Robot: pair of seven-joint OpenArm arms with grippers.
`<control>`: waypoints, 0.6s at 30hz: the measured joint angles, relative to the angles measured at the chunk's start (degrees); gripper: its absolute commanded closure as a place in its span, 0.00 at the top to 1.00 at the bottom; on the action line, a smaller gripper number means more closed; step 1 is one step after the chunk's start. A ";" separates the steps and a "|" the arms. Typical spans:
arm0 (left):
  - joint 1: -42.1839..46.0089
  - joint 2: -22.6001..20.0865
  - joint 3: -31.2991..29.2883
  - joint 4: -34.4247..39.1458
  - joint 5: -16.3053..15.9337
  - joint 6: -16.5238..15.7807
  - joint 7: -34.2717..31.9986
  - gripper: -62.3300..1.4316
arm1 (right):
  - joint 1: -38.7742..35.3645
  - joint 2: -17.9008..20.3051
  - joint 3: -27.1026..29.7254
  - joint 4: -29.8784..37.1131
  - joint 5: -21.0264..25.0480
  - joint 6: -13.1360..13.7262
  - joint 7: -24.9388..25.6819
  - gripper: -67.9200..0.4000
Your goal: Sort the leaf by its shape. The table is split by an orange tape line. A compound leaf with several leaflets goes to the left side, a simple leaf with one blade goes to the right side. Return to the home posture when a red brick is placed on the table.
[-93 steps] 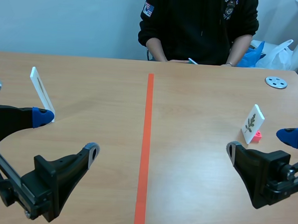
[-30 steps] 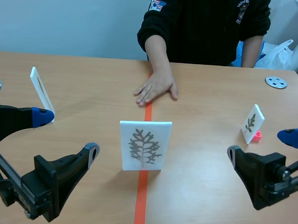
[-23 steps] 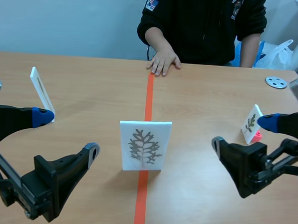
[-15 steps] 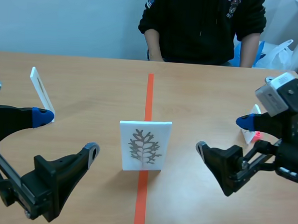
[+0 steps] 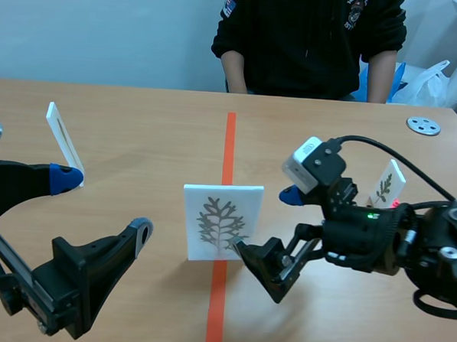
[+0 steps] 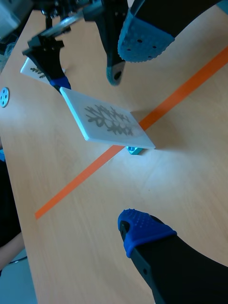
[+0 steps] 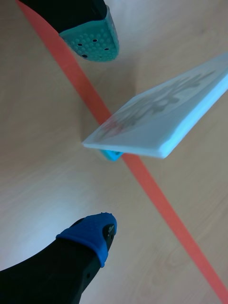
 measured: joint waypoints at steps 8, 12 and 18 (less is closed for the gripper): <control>0.00 0.00 0.00 0.00 0.00 0.00 0.00 1.00 | 8.33 -8.26 -9.70 -10.99 -6.51 0.02 2.47 0.95; 0.00 0.00 0.00 0.00 0.00 0.00 0.00 1.00 | 9.38 -10.10 -11.72 -13.05 -7.87 -0.02 2.58 0.91; 0.00 0.00 0.00 0.00 0.00 -0.02 0.00 1.00 | 9.22 -9.57 -11.63 -13.03 -7.87 -0.02 2.60 0.69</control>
